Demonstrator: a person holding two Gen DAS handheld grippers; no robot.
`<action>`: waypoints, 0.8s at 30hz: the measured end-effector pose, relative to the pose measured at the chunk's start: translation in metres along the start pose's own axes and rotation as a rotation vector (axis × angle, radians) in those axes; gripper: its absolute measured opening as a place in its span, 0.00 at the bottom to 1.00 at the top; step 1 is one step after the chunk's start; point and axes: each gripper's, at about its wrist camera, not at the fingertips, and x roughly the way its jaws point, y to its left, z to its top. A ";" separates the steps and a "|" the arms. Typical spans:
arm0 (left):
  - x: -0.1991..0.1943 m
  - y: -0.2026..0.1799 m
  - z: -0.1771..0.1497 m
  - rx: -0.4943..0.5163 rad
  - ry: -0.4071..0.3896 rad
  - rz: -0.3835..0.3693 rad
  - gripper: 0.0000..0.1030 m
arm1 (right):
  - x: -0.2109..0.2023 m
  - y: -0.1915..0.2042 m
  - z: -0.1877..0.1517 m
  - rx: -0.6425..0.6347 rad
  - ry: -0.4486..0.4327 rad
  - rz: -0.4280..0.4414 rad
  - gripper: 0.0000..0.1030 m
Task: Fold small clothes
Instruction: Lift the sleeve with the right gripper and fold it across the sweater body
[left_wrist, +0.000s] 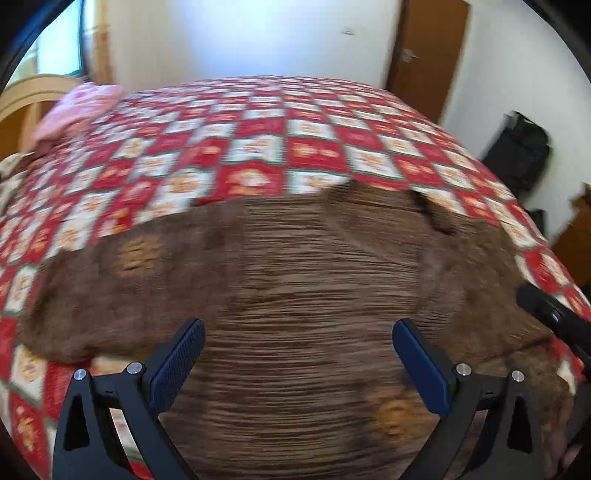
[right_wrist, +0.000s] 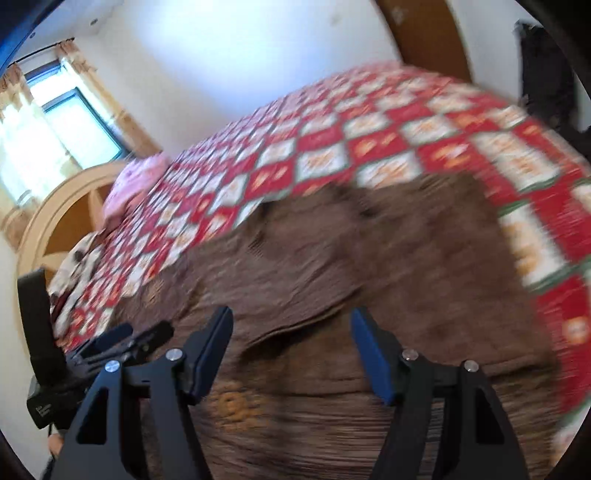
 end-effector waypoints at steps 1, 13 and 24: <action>0.002 -0.013 0.001 0.033 0.001 -0.048 0.99 | -0.005 -0.004 0.001 -0.004 -0.019 -0.042 0.69; 0.057 -0.090 0.001 0.287 0.037 0.057 0.99 | -0.020 -0.061 0.000 0.147 -0.072 -0.146 0.67; 0.058 0.001 0.012 -0.152 0.056 0.075 0.99 | -0.054 -0.098 0.023 0.229 -0.167 -0.288 0.65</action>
